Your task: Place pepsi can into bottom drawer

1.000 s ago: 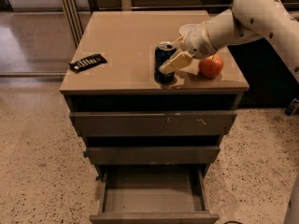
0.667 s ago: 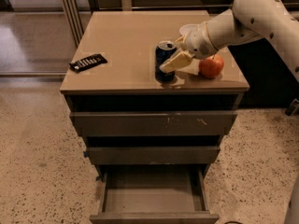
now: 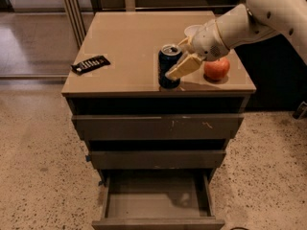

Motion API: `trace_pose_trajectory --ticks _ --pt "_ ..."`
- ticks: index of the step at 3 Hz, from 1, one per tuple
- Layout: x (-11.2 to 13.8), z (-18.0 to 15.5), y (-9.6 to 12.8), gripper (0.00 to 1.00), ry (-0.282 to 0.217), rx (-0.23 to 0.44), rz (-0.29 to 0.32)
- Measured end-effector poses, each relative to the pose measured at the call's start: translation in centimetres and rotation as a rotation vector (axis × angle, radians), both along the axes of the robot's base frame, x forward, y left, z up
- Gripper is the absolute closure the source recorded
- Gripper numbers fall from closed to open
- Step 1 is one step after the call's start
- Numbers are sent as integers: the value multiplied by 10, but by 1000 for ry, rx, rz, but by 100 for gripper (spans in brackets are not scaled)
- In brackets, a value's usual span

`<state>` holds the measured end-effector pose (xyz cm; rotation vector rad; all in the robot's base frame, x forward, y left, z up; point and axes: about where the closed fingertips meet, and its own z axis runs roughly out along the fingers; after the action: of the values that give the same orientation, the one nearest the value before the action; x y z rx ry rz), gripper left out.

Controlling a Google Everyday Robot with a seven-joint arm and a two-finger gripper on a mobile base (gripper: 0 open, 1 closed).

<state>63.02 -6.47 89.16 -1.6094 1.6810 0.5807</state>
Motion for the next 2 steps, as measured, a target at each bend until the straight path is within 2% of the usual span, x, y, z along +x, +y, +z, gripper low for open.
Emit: trace_pose_trajectory --ticks 1,2 --pt "-50 16 -2 100 43 -14 66" --pt "-105 19 -8 100 216 34 88"
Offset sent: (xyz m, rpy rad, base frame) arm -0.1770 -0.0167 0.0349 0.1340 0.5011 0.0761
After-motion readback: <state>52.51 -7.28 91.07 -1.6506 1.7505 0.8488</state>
